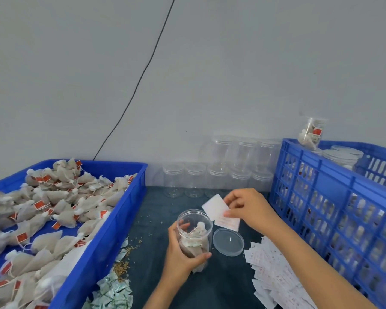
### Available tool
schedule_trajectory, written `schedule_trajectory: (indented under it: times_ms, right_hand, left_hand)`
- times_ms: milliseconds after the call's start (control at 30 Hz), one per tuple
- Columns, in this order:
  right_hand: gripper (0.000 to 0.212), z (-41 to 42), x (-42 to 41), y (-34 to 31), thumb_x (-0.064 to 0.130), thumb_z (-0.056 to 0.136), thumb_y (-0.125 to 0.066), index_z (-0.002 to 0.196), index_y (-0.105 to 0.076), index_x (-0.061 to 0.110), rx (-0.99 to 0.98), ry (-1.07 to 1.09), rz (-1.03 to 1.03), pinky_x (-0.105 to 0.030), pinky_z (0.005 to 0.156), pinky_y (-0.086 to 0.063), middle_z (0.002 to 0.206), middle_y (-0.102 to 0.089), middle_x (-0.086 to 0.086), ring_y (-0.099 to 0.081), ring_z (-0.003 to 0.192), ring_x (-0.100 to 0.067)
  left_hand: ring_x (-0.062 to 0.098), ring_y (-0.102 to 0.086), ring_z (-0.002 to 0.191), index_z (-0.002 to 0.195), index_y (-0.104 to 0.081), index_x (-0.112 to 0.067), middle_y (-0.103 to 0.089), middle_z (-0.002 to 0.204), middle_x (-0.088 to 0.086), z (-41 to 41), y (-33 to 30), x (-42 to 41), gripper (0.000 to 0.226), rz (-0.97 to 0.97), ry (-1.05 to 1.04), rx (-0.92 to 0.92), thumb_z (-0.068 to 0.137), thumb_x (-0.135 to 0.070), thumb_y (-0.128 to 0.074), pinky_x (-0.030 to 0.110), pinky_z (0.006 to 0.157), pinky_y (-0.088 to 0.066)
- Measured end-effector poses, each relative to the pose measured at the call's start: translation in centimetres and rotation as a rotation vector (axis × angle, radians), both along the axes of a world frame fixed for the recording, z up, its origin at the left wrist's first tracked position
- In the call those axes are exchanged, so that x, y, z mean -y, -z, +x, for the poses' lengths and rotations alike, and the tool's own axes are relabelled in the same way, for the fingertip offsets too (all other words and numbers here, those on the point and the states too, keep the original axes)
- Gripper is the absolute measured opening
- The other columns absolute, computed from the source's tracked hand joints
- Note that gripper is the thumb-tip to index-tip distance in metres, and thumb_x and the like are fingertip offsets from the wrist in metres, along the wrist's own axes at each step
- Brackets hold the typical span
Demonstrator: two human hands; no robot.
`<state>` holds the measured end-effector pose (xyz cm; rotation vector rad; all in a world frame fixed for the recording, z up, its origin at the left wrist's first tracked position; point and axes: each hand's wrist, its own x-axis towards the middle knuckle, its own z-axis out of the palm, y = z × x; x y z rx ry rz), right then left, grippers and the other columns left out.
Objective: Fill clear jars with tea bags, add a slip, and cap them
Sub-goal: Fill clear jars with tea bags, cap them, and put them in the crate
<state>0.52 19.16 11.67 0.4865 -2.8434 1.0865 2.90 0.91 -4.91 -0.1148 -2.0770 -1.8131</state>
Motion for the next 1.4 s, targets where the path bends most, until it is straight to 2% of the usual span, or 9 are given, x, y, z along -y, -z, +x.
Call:
schedule_trajectory:
  times_ms: [333,533,667,767,833,1000,1100,1200,1400]
  right_hand:
    - [0.015,-2.3,0.0,-0.3,0.011,0.083,-0.073,0.072,-0.069,0.02,0.055,0.145,0.114,-0.014,0.056,-0.041,0.071,-0.063,0.013,-0.056,0.066,-0.001]
    - [0.033,-2.7,-7.0,4.5,0.027,0.077,-0.081,0.062,-0.054,0.015,0.388,0.273,0.366,-0.02,0.05,-0.038,0.065,-0.06,0.0,-0.056,0.058,-0.011]
    - [0.046,-1.9,-8.6,7.4,0.023,0.072,-0.085,0.057,-0.042,0.016,0.502,0.29,0.358,-0.019,0.043,-0.032,0.052,-0.047,0.003,-0.042,0.045,-0.01]
    - [0.032,-1.6,-9.0,7.4,0.016,0.071,-0.086,0.09,-0.059,0.014,0.545,0.331,0.359,-0.018,0.045,-0.041,0.073,-0.056,0.0,-0.051,0.052,-0.009]
    - [0.053,-1.5,-9.1,6.4,0.012,0.072,-0.084,0.115,-0.053,0.015,0.582,0.346,0.374,-0.019,0.047,-0.044,0.089,-0.058,-0.003,-0.054,0.057,-0.011]
    - [0.045,-1.4,-7.8,2.8,0.012,0.073,-0.083,0.108,-0.054,0.013,0.304,0.345,0.356,-0.023,0.051,-0.047,0.068,-0.065,-0.006,-0.054,0.049,-0.012]
    - [0.013,-1.3,-4.5,0.9,0.007,0.077,-0.078,0.08,-0.066,0.01,0.102,0.221,-0.04,-0.017,0.046,-0.044,0.058,-0.067,-0.005,-0.054,0.044,-0.006]
    - [0.013,-0.6,0.5,-0.1,0.005,0.079,-0.075,0.073,-0.068,0.015,0.039,-0.01,-0.229,-0.013,0.049,-0.044,0.059,-0.069,0.002,-0.057,0.049,-0.002]
    - [0.014,-0.7,6.5,1.5,0.004,0.08,-0.07,0.083,-0.075,0.017,-0.023,-0.234,0.2,-0.018,0.066,-0.046,0.076,-0.072,0.006,-0.063,0.068,-0.001]
  left_hand:
    - [-0.004,-0.055,0.117,0.125,-0.041,-0.041,-0.054,0.125,-0.029,-0.1,0.8,0.3,0.097,0.009,-0.012,-0.02,0.045,-0.041,-0.094,0.028,0.093,-0.051]
    - [-0.007,-0.054,0.116,0.124,-0.043,-0.034,-0.053,0.124,-0.032,-0.4,1.0,0.1,0.094,0.024,-0.005,-0.039,0.044,-0.043,-0.091,0.009,0.086,-0.045]
    - [-0.008,-0.055,0.113,0.124,-0.043,-0.037,-0.054,0.122,-0.032,-0.4,1.0,0.1,0.094,0.043,0.002,-0.04,0.044,-0.038,-0.092,0.012,0.083,-0.048]
    - [-0.009,-0.055,0.112,0.123,-0.043,-0.038,-0.055,0.122,-0.032,-0.3,1.0,0.1,0.092,0.047,0.008,-0.044,0.047,-0.029,-0.094,0.01,0.082,-0.048]
    - [-0.009,-0.055,0.112,0.123,-0.043,-0.038,-0.055,0.121,-0.031,-0.3,1.0,0.1,0.092,0.052,0.008,-0.047,0.048,-0.025,-0.095,0.007,0.082,-0.046]
    - [-0.007,-0.055,0.114,0.124,-0.044,-0.036,-0.055,0.122,-0.03,-0.3,0.9,0.1,0.092,0.052,0.015,-0.045,0.046,-0.031,-0.093,0.009,0.084,-0.047]
    - [-0.006,-0.055,0.115,0.125,-0.044,-0.035,-0.055,0.123,-0.029,-0.2,0.8,0.1,0.093,0.045,0.015,-0.047,0.046,-0.034,-0.093,0.012,0.088,-0.047]
    - [-0.004,-0.057,0.113,0.126,-0.043,-0.036,-0.057,0.121,-0.028,0.0,0.5,0.1,0.095,0.037,0.005,-0.037,0.045,-0.039,-0.092,0.021,0.091,-0.049]
    - [0.001,-0.061,0.107,0.125,-0.041,-0.044,-0.062,0.117,-0.022,0.1,0.5,0.1,0.095,0.041,-0.003,-0.031,0.046,-0.034,-0.093,0.029,0.089,-0.053]
